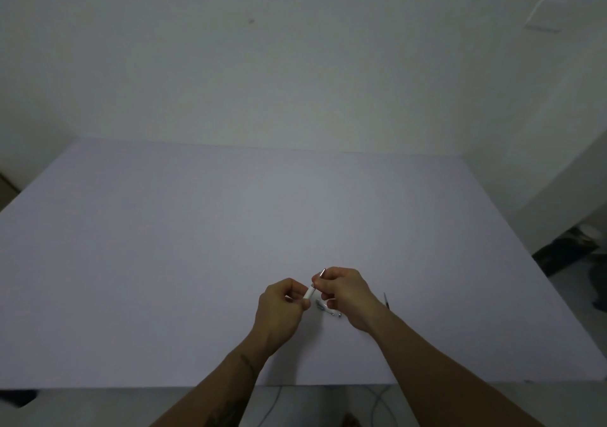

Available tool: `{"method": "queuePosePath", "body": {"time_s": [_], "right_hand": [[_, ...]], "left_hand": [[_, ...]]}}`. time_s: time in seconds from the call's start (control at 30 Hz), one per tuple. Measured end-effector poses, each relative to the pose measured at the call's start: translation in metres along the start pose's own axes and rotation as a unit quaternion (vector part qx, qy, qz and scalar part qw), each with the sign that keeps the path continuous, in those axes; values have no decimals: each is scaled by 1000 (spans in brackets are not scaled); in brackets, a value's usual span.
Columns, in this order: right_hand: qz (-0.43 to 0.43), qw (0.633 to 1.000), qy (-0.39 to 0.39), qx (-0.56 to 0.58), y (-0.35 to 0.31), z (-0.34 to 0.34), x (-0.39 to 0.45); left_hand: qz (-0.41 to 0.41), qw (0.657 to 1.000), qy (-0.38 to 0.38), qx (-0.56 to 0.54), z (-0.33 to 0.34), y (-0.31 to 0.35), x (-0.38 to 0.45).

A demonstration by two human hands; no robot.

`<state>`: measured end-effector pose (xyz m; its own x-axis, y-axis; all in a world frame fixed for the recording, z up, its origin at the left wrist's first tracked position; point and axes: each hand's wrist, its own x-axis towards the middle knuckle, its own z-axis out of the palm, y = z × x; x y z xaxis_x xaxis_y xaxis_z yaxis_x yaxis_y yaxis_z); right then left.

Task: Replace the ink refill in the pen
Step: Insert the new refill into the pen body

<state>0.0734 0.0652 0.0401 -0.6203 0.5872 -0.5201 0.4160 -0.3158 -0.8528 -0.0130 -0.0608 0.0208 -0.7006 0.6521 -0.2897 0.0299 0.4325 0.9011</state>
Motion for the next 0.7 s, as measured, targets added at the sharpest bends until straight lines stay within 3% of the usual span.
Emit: {"method": "queuePosePath", "body": {"time_s": [0.13,0.3,0.7], "right_hand": [[-4,998,21,-54,0,4,2],[-13,1000,-4,-17,4,4,1],[-28,995,27,-92,6,7,6]], "left_hand": [[0,1000,0,13,2,-3,-1],[-5,1000,4,1,-2,-3,1],[-2,1000,-4,9,0,-7,1]]}}
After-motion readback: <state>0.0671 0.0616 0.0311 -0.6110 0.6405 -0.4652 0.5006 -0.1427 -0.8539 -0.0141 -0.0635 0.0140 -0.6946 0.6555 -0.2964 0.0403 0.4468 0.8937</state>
